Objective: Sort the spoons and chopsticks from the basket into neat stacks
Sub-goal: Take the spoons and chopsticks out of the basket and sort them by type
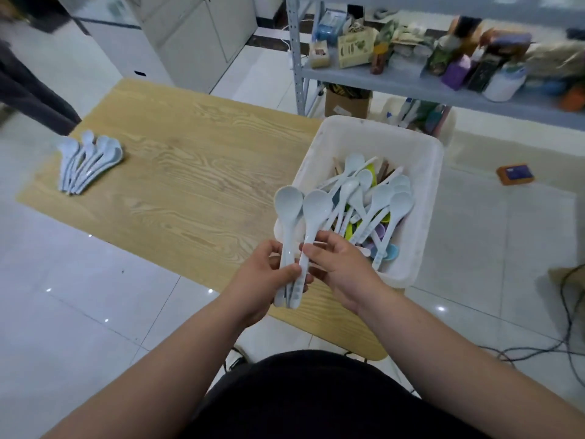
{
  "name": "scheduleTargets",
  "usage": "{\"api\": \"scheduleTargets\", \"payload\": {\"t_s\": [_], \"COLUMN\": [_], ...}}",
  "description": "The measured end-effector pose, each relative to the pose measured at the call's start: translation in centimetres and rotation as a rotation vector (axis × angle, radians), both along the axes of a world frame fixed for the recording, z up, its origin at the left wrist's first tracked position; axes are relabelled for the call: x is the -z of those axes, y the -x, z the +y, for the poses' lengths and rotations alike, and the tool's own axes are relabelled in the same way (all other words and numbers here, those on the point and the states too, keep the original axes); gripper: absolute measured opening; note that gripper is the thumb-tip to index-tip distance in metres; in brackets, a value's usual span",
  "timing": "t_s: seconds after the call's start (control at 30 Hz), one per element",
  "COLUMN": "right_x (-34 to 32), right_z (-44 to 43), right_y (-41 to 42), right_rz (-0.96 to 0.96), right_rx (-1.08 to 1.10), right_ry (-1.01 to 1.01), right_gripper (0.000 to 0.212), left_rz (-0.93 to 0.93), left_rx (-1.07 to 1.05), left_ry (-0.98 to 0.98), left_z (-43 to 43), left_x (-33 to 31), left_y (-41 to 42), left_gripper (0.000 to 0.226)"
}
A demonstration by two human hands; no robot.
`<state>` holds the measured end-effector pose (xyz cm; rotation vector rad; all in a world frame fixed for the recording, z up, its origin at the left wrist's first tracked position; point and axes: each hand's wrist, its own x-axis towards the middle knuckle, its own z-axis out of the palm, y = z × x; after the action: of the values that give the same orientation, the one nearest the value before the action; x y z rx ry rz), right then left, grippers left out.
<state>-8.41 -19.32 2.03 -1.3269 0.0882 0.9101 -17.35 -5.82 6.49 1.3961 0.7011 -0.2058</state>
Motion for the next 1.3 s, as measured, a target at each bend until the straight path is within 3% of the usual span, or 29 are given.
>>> {"api": "scheduleTargets", "payload": {"t_s": [0.1,0.2,0.57,0.7,1.3], "right_x": [-1.0,-2.6,-4.2,-4.0,-2.6], "right_z": [3.3,8.1,28.5,33.8,54.0], "right_y": [1.7,3.9,15.1,17.7,9.5], "right_rz": [-0.016,0.004,0.019,0.012,-0.076], "right_rx": [-0.072,-0.113,-0.214,-0.284,-0.465], "right_ry": [0.011,0.013,0.057,0.093,0.122], "right_gripper": [0.026,0.016,0.017,0.020,0.015], "left_rz": [-0.004,-0.031,-0.040,0.006,0.121], "left_rx": [-0.044,-0.032,-0.154,-0.144,-0.286], "left_ry": [-0.016,-0.026,-0.132,-0.069,-0.134], "left_z": [2.5,5.9,22.6,27.2,45.6], "left_x": [-0.1,-0.1,0.1,0.2,-0.9], "left_y": [2.7,6.0,17.9,20.9,12.8], "left_gripper": [0.031,0.029,0.026,0.025,0.022]}}
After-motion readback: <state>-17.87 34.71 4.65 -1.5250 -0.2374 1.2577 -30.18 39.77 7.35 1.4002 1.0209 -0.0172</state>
